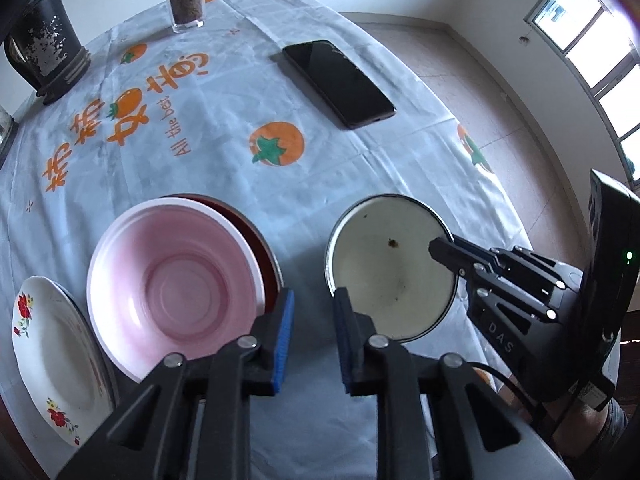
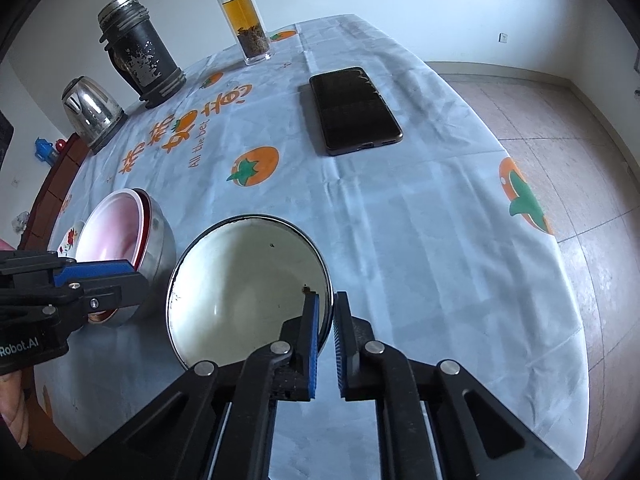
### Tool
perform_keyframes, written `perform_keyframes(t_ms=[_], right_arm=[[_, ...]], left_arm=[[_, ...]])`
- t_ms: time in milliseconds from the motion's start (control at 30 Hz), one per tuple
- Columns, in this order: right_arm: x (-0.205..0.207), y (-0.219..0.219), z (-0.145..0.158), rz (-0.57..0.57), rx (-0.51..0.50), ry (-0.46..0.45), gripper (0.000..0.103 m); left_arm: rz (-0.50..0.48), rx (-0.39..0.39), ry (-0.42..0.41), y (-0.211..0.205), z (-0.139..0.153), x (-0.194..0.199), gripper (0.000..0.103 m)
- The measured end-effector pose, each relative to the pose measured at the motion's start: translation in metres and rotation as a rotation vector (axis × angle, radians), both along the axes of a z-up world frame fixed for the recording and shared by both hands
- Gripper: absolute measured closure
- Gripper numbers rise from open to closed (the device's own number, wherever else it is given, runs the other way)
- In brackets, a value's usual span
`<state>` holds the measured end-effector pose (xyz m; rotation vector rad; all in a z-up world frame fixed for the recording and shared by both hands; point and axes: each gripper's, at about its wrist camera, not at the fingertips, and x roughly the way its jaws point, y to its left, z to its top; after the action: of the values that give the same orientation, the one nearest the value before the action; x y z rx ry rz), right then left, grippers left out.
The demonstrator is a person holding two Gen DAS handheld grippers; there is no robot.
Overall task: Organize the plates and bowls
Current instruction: 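Lift the enamel bowl with the right gripper and carry it over the pink bowl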
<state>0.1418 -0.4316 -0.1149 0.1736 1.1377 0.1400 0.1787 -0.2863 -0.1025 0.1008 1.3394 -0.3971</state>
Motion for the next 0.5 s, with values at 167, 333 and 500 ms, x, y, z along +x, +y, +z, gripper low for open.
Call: perform_keyframes(t_ms=[167, 333, 500], right_arm=[[-0.002, -0.004, 0.0, -0.009, 0.014, -0.004, 0.095], [-0.004, -0.007, -0.001, -0.019, 0.02, -0.003, 0.095], [-0.005, -0.006, 0.001, -0.012, 0.031, -0.009, 0.095]], left_arm=[[-0.025, 0.0, 0.016, -0.007, -0.002, -0.004, 0.085], [-0.043, 0.002, 0.043, -0.013, -0.007, -0.008, 0.086], [-0.041, -0.015, 0.07, -0.015, -0.014, -0.005, 0.096]])
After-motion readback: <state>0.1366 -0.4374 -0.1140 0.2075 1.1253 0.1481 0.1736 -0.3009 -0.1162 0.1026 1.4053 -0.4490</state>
